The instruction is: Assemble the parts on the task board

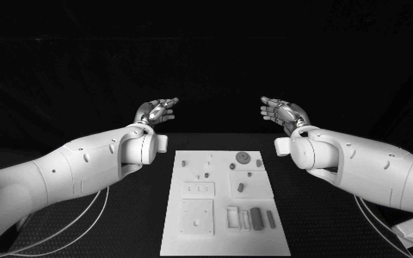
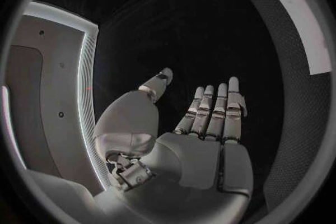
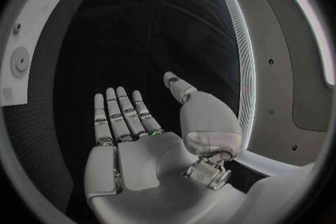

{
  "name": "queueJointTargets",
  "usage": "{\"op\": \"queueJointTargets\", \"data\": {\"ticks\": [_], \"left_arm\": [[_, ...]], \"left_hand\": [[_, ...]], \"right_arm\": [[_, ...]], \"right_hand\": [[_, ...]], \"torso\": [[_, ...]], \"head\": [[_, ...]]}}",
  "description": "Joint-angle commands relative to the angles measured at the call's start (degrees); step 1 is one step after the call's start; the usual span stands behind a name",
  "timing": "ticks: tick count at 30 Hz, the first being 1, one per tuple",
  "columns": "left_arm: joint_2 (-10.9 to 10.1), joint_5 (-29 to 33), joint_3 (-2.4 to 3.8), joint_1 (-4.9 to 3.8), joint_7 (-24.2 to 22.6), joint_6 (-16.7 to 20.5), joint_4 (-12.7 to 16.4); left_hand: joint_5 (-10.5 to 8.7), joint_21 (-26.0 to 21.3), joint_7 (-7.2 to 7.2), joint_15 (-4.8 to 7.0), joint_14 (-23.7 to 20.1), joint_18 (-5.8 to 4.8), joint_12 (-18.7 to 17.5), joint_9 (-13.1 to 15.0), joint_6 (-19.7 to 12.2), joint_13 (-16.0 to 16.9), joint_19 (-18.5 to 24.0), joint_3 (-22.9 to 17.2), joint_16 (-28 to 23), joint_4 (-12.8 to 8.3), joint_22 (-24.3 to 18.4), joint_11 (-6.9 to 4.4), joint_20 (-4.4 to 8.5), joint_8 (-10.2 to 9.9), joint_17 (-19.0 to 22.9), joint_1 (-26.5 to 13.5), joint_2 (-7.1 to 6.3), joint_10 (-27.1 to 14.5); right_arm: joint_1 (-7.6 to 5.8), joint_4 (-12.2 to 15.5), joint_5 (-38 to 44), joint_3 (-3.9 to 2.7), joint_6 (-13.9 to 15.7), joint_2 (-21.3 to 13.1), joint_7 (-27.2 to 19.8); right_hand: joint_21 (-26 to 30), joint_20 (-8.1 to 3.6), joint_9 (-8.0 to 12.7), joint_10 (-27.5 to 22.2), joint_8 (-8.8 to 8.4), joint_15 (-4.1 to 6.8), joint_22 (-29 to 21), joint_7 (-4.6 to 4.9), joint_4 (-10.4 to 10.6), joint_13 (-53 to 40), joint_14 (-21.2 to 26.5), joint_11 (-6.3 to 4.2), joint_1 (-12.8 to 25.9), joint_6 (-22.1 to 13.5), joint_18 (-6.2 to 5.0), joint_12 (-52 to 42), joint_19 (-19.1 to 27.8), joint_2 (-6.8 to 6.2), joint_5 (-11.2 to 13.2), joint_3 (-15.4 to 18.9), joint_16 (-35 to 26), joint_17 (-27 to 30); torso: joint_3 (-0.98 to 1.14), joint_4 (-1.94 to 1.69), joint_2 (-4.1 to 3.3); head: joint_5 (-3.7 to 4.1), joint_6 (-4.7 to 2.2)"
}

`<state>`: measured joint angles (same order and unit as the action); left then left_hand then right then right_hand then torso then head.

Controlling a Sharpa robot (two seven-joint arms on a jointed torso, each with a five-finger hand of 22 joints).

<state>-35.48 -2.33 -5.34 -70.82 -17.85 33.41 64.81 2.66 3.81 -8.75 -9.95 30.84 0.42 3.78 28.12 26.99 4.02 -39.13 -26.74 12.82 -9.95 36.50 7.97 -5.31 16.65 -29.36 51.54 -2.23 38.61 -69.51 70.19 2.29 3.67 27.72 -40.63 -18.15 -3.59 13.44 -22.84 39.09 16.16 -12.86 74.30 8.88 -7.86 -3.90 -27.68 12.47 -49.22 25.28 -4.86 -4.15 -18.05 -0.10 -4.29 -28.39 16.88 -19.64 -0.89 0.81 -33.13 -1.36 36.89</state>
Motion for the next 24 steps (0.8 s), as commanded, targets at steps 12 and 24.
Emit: {"op": "queueJointTargets", "data": {"ticks": [12, 24], "left_arm": [[3.15, -3.95, -1.50, -3.54, 10.01, -11.44, -8.36], [-2.07, -13.28, -1.56, -3.56, 9.38, -20.62, -0.65]], "left_hand": [[0.41, 7.39, -3.24, 2.37, 19.64, 3.88, 6.39, 1.17, 7.87, 2.78, -13.88, -1.50, 11.04, -1.91, 3.28, 2.16, 3.30, 3.82, -5.27, 4.08, 0.76, 13.06], [0.14, 16.17, -0.05, 8.31, 30.77, 4.76, 13.32, 2.77, 22.22, 8.15, -23.95, -3.95, 19.85, -6.57, 10.34, -3.36, 8.16, 8.41, -13.87, 15.66, -0.15, 29.36]], "right_arm": [[-4.06, -8.81, 5.06, 1.43, -20.50, 1.88, 11.81], [-4.06, -16.08, 57.19, 1.37, -12.67, 4.84, 8.87]], "right_hand": [[-2.29, -0.45, -1.17, 8.56, 3.89, -1.01, 1.38, 4.74, -6.70, -0.87, -9.60, 0.33, -8.10, 6.95, -3.63, -3.49, -8.71, -2.16, -0.28, -3.36, 4.80, -1.80], [-9.91, -3.46, -3.50, 24.14, 7.40, 10.12, 1.35, 2.27, -8.87, -3.08, -33.79, -4.54, -15.16, 18.97, -10.14, -7.74, -34.48, -3.28, -0.27, -3.90, 16.74, -11.46]], "torso": [[-0.02, 0.02, -0.03], [-0.23, -0.83, -1.19]], "head": [[0.00, 0.00], [0.53, -0.24]]}}
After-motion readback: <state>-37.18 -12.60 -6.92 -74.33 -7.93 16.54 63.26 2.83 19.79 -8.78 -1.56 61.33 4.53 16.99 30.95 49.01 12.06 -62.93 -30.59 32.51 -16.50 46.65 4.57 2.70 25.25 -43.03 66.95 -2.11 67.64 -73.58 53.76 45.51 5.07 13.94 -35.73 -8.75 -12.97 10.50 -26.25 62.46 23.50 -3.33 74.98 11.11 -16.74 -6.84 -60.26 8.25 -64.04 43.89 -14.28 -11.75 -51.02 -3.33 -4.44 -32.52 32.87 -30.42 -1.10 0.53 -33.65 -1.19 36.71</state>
